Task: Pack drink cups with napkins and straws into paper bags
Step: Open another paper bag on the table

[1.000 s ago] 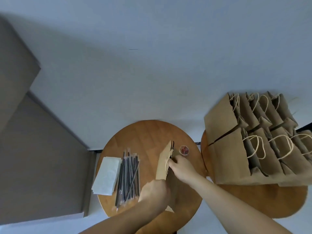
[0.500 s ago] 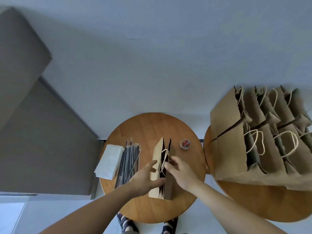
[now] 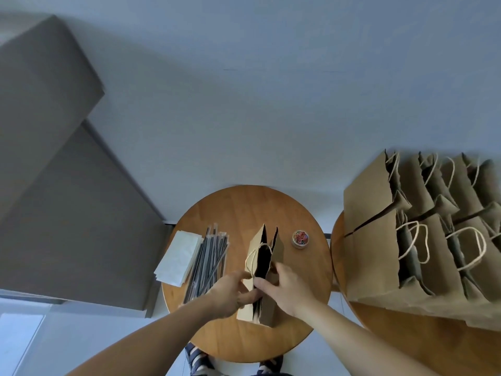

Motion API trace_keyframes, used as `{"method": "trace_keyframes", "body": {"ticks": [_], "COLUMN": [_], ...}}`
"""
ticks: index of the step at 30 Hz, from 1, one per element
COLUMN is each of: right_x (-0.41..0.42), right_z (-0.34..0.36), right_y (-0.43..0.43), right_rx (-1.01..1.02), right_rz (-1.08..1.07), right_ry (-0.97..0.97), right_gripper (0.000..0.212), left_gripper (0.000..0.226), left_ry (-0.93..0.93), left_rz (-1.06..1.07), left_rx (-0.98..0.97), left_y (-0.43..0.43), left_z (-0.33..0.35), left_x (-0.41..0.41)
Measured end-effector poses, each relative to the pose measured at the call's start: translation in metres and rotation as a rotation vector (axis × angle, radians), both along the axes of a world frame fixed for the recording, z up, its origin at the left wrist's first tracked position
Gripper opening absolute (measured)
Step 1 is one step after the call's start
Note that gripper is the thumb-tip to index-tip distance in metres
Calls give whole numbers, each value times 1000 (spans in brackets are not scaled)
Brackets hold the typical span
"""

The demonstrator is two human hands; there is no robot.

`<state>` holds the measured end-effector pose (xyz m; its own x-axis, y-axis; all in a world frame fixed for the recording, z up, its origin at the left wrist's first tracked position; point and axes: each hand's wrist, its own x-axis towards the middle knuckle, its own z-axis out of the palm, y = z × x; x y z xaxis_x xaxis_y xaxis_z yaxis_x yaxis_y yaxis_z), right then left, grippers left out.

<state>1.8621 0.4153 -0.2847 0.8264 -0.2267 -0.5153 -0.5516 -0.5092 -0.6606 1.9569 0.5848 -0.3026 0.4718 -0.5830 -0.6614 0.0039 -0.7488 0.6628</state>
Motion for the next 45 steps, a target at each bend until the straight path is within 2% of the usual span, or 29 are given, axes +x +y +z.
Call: {"method": "trace_keyframes", "body": {"ticks": [2,4,7,13,15,21,25,32,36,39,45], "right_x": [3,6,10,9,9,19,15,8,10,17,19], "right_z": [-3,-2,-3,-4,1,13,17,15,17,18,11], "right_y": [0,-2,-6,-31,-36,-24,-47,-72,-58,-40,-28], "right_rx": [-76,-145,-179,-276,-286,-269,-363,-487,-474,-408,-458], "right_rz": [-30,-53,-74,-79,-47,50,-17,-212,-116,-48,-19], "right_ry": [-12,-15,31,88,77,72,157,262,209,152,237], "right_gripper": [62,53,17,34,36,31,24,22,22,21,11], "left_gripper": [75,69,64,29,21,44,32,29,12,23,42], "left_ry": [-4,3,12,220,220,-47,-240,-241,-303,-317,-336], "left_rz": [-2,0,-10,149,237,163,229,358,323,251,215], "left_rx": [8,31,40,-1,32,261,345,355,275,213,205], "left_y": [0,3,8,15,14,-7,8,27,16,8,12], "left_z": [2,4,7,12,13,2,-3,0,2,-1,-7], "left_x": [1,2,5,12,16,20,27,28,13,0,-11]}}
